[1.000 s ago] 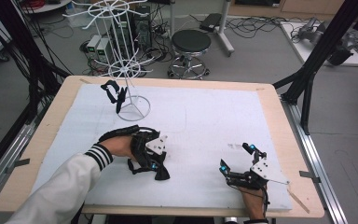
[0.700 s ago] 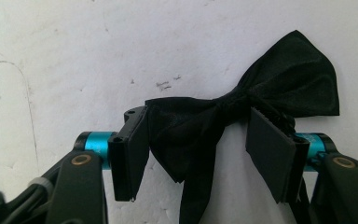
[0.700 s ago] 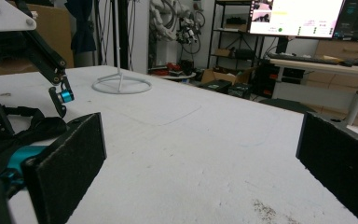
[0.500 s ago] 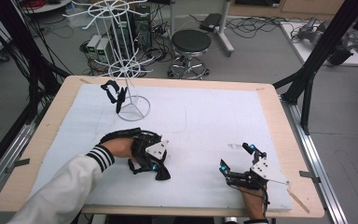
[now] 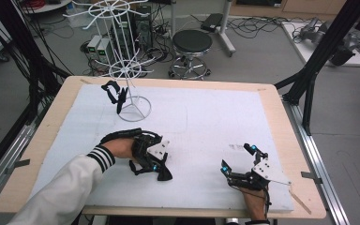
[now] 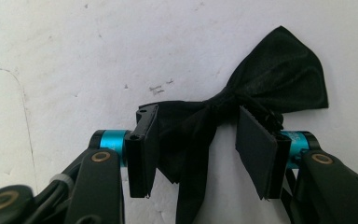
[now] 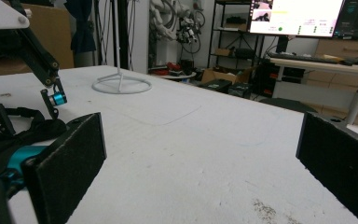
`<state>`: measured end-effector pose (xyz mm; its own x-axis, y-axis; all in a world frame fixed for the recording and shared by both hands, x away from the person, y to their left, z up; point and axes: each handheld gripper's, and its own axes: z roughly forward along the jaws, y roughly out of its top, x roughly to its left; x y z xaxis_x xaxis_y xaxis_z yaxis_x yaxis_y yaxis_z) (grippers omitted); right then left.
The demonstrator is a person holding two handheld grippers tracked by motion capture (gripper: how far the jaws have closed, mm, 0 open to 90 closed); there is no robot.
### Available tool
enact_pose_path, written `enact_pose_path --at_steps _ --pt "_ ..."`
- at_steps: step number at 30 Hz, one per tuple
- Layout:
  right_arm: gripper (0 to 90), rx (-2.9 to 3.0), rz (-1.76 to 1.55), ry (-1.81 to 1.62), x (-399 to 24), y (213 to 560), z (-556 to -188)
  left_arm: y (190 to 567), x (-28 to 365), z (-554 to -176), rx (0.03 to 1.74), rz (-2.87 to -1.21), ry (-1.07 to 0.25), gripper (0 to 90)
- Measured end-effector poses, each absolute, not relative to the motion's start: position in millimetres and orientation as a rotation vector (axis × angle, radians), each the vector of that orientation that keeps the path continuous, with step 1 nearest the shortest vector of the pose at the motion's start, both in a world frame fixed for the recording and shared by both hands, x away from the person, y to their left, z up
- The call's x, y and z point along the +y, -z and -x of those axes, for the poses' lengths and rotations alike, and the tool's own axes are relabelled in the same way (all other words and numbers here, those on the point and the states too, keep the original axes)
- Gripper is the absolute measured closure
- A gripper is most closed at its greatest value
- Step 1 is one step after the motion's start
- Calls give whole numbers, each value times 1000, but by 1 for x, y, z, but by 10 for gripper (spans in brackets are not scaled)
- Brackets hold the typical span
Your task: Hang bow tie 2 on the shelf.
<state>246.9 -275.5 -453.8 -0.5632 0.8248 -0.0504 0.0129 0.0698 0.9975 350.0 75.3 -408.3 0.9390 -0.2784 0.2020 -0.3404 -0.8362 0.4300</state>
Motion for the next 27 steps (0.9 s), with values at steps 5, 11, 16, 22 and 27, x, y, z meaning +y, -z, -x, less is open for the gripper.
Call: enact_pose_path --at_steps 5,11,16,22,27 --pt "6 1690 -841 -1566 -276 454 -247 408 74 -349 -436 -2632 -181 494" --pt "6 1691 -841 -1564 -276 454 -247 408 71 -348 -454 -2607 -207 492" --pt "6 1684 -851 -1577 -277 454 -247 411 71 -349 -470 -2620 -189 489" --pt "6 1682 -848 -1576 -277 454 -247 414 71 -350 -457 -2647 -192 531" --pt "6 1681 -848 -1575 -277 454 -247 413 70 -350 -416 -2665 -161 592"
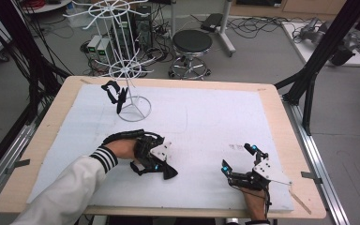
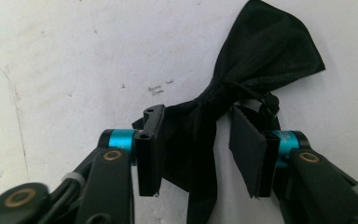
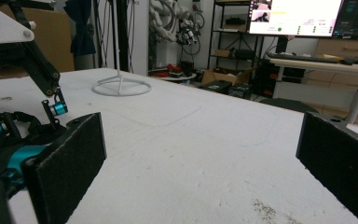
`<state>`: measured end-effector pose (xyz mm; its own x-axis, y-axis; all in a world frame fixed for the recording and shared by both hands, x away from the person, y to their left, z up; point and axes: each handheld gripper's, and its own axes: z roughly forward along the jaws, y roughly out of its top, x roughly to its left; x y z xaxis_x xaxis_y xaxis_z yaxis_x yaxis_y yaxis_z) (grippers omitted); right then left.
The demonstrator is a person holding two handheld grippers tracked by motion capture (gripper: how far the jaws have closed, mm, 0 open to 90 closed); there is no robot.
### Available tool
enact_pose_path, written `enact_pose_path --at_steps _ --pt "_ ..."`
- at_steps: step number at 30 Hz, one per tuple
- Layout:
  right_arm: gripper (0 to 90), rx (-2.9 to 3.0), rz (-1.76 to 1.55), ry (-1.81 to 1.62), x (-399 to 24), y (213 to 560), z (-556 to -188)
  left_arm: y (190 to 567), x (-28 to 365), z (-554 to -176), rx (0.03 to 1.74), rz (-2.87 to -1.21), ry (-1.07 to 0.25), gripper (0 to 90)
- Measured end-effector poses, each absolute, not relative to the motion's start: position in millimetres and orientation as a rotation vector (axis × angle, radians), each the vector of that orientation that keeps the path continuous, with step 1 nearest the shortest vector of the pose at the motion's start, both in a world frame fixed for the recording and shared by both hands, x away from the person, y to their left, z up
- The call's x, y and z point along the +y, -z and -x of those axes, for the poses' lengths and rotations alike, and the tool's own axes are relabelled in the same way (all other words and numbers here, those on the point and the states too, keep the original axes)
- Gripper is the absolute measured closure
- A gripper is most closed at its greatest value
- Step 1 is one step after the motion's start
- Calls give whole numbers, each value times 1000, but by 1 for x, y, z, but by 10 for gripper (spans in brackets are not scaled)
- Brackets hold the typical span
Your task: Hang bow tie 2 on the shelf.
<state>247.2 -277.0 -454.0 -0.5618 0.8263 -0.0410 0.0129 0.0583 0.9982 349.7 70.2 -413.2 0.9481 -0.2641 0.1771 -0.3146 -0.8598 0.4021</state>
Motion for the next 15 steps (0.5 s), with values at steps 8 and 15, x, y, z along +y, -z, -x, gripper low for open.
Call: enact_pose_path --at_steps 8,15 --pt "6 1682 -848 -1575 -277 454 -247 413 70 -352 -347 -2662 -112 719" --pt "6 1683 -846 -1575 -277 454 -247 412 68 -351 -283 -2674 -109 828"
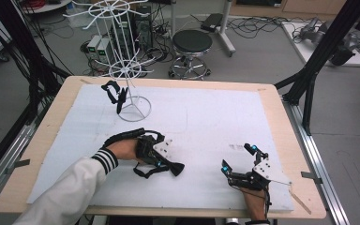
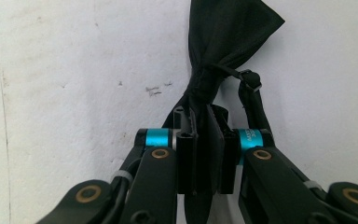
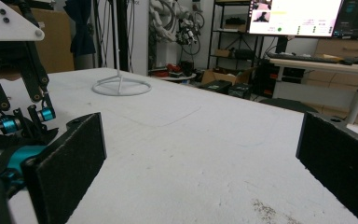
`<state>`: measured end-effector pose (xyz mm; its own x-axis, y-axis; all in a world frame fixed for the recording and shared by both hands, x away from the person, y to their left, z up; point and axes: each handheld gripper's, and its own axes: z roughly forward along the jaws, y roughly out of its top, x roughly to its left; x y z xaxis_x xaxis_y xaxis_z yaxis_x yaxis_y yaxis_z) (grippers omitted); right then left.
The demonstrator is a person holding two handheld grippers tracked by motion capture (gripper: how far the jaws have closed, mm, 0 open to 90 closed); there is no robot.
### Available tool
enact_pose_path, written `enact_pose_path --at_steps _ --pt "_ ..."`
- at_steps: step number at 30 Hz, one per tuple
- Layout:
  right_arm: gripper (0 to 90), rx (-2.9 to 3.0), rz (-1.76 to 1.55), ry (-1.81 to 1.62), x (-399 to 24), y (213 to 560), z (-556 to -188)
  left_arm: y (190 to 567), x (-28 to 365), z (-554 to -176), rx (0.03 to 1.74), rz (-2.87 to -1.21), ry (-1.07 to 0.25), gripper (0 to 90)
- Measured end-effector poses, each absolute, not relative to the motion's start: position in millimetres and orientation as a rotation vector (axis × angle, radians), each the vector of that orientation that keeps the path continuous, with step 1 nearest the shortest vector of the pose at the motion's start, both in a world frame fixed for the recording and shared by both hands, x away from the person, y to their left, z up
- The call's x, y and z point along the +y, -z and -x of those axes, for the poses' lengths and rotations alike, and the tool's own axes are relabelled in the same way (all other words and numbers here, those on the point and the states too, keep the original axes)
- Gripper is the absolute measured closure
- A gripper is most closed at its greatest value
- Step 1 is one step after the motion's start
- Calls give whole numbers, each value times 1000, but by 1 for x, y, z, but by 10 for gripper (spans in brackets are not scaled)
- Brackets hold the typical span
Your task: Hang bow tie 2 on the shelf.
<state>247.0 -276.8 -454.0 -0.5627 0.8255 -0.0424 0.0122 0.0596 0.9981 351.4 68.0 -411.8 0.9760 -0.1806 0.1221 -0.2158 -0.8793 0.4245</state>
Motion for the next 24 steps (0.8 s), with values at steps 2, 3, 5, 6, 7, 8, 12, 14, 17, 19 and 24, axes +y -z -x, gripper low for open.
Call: enact_pose_path --at_steps 2,3,5,6,7,8,12,14,17,19,24 --pt "6 1681 -844 -1574 -277 454 -247 412 68 -352 -268 -2674 -106 830" --pt "6 1682 -846 -1575 -277 454 -247 412 68 -351 -262 -2675 -106 831" --pt "6 1682 -845 -1575 -277 454 -247 411 69 -352 -234 -2665 -99 833" --pt "6 1682 -846 -1576 -277 454 -247 412 70 -352 -214 -2656 -100 833" --pt "6 1684 -845 -1576 -277 454 -247 412 72 -352 -199 -2649 -95 833" --pt "6 1684 -845 -1579 -277 454 -247 413 74 -352 -184 -2643 -100 832" --pt "6 1684 -845 -1575 -277 454 -247 412 81 -353 -93 -2618 -129 833" --pt "6 1682 -845 -1575 -277 454 -247 409 85 -354 -60 -2610 -141 833" --pt "6 1681 -846 -1577 -277 454 -247 401 90 -355 3 -2563 -165 834" --pt "7 1681 -848 -1574 -277 454 -247 397 93 -354 28 -2536 -168 834" --pt "6 1681 -841 -1573 -277 454 -248 391 101 -354 105 -2472 -170 835"
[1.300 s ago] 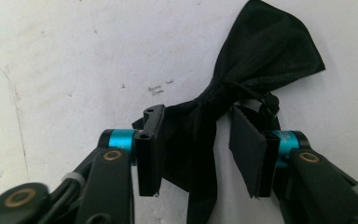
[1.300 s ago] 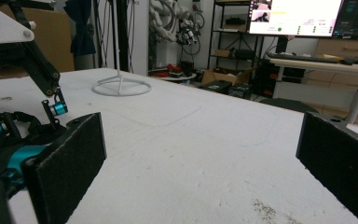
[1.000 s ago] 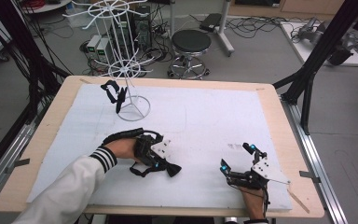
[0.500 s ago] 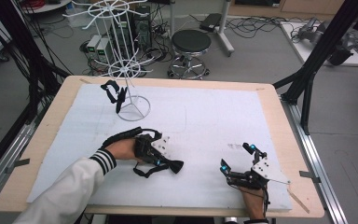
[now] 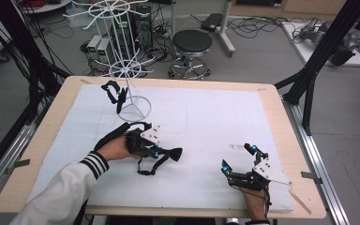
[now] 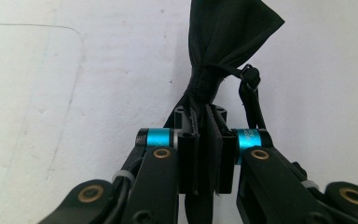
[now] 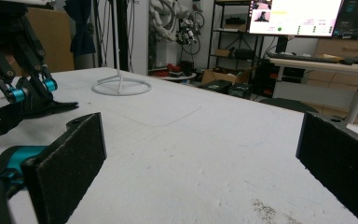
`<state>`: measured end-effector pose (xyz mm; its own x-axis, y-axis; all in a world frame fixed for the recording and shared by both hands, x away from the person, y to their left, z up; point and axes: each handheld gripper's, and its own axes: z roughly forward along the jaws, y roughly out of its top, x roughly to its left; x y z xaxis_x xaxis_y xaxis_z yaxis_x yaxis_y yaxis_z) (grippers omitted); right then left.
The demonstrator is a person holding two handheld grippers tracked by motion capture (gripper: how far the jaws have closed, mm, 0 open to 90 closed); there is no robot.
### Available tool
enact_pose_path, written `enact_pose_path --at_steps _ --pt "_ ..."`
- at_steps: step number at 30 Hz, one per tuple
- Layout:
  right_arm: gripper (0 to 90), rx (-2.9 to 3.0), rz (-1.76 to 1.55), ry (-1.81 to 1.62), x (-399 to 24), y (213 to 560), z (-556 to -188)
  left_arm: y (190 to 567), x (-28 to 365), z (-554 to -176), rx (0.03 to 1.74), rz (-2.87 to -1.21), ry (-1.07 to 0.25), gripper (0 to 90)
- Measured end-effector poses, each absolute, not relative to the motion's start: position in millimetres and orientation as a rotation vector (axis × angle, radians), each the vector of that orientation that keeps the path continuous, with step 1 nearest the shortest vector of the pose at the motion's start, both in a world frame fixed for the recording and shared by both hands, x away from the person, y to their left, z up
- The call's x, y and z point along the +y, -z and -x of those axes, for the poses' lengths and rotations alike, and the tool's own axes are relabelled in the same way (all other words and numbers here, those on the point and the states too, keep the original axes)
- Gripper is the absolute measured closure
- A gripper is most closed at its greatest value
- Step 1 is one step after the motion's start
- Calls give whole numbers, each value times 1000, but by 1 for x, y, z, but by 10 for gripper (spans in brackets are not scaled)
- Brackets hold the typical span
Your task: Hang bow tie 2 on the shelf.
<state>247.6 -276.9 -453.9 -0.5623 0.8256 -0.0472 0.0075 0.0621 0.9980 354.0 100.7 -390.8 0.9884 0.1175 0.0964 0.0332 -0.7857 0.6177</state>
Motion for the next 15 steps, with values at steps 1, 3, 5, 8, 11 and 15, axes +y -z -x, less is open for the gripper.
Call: enact_pose_path --at_steps 1,3,5,8,11,15 --pt "6 1681 -842 -1572 -277 454 -248 389 103 -354 126 -2461 -164 834" --pt "6 1681 -841 -1574 -277 454 -248 386 108 -355 156 -2427 -165 834" --pt "6 1681 -841 -1573 -277 454 -248 383 113 -355 184 -2396 -176 834" --pt "6 1681 -841 -1575 -277 454 -248 377 120 -353 224 -2340 -183 834" --pt "6 1682 -840 -1571 -277 454 -248 372 129 -351 258 -2296 -186 834" --pt "6 1682 -841 -1574 -277 454 -248 369 143 -351 312 -2277 -196 834"
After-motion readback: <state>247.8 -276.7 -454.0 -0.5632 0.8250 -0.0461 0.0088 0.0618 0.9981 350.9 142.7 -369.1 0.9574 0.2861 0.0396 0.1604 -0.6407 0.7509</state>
